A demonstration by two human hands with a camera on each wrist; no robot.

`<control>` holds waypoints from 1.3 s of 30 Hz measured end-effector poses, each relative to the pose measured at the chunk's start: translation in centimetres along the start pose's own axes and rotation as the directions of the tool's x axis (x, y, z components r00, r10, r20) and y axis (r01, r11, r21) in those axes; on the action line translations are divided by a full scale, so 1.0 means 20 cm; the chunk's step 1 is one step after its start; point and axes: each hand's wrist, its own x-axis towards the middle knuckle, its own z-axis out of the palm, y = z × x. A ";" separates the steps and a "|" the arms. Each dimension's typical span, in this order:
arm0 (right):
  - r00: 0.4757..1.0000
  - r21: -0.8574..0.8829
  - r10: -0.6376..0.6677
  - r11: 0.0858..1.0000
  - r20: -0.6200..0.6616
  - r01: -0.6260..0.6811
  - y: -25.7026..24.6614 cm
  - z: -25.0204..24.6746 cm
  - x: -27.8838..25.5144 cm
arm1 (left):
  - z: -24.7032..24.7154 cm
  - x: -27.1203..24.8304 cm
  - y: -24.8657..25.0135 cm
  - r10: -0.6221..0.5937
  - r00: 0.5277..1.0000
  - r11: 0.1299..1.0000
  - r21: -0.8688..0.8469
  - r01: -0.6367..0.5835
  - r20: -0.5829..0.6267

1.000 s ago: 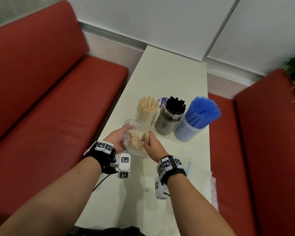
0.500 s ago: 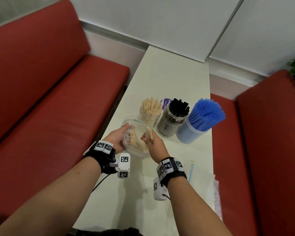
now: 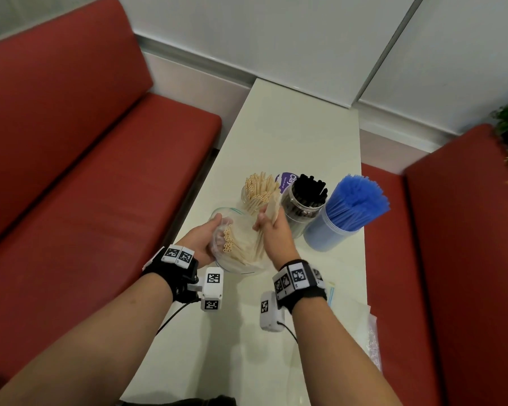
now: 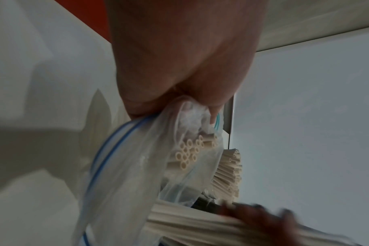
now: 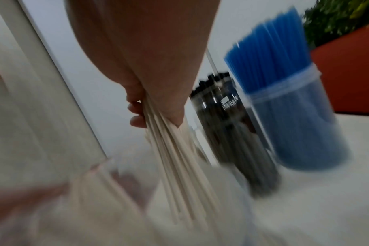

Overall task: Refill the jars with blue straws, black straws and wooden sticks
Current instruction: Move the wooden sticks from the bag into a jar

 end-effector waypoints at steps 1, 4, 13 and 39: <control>0.999 0.007 -0.047 0.999 -0.028 0.047 -0.08 -0.03 0.03 | 0.00 0.00 0.01 -0.011 1.000 1.000 -0.007 0.011 -0.001; 0.971 0.110 -0.172 0.975 -0.166 0.192 -0.39 -0.12 0.17 | 0.01 -0.01 0.01 -0.042 0.999 0.999 -0.020 0.042 0.003; 0.882 0.318 -0.168 0.889 -0.440 0.328 -0.66 -0.09 0.53 | 0.02 -0.01 0.01 -0.027 0.999 0.999 0.037 0.026 0.026; 0.923 0.000 -0.254 0.964 -0.288 0.265 -0.19 0.07 0.61 | -0.07 0.13 0.03 -0.136 0.968 0.972 0.162 0.172 -0.210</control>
